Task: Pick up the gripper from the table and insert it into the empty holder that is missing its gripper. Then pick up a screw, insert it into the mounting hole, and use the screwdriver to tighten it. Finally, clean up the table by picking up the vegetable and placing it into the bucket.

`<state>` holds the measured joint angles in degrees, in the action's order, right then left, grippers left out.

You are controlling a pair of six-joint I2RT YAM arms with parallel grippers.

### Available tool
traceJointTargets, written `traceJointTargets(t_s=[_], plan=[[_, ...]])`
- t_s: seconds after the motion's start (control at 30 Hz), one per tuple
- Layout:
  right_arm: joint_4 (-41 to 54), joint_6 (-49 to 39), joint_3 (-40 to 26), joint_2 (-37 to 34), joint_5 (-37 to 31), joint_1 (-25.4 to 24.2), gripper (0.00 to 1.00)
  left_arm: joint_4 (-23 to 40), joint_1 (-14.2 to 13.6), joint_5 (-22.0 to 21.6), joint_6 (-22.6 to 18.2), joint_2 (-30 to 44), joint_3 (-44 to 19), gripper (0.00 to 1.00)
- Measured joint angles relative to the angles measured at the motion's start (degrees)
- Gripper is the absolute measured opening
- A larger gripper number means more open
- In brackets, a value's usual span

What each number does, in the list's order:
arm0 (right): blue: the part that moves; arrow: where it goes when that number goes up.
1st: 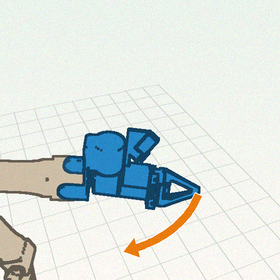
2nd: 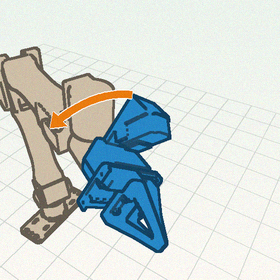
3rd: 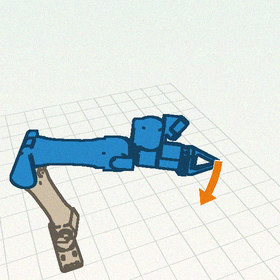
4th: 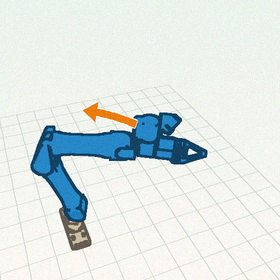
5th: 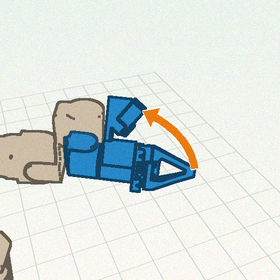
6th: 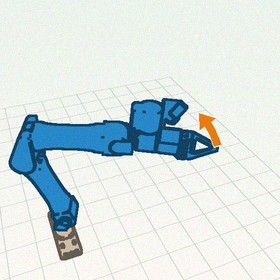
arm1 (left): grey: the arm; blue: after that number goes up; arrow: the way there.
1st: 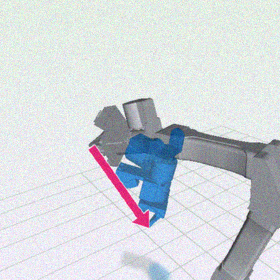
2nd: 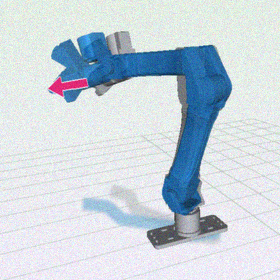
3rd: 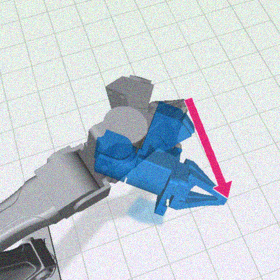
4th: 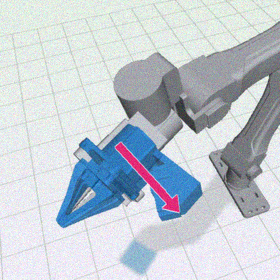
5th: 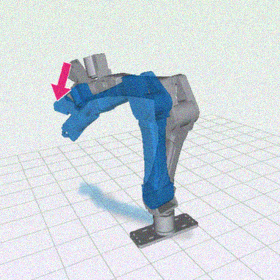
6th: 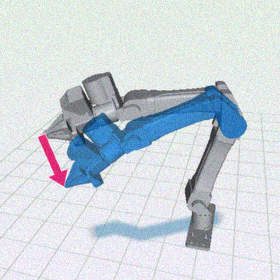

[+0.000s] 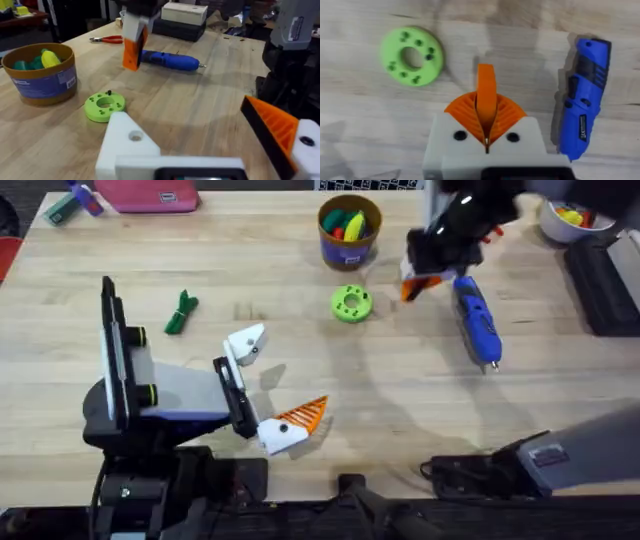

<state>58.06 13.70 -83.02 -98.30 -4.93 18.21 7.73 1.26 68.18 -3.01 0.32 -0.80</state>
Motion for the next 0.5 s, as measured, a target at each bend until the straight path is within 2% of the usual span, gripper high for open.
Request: traceJointTargets(t_s=[0.13, 0.3, 0.4, 0.5], plan=[[0.0, 1.0, -0.2, 9.6, 4.3, 1.3, 0.010, 0.0, 0.0, 0.0, 0.0, 0.0, 0.0, 0.985], [-3.4, 1.5, 0.3, 18.0, 14.8, 3.1, 0.009, 0.0, 0.0, 0.0, 0.0, 0.0, 0.0, 0.986], [-8.2, 1.7, 3.3, 21.9, 22.7, 3.4, 0.009, 0.0, 0.0, 0.0, 0.0, 0.0, 0.0, 0.988], [-13.2, 2.8, 9.0, 25.6, 30.6, 3.4, 0.009, 0.0, 0.0, 0.0, 0.0, 0.0, 0.0, 0.987]])
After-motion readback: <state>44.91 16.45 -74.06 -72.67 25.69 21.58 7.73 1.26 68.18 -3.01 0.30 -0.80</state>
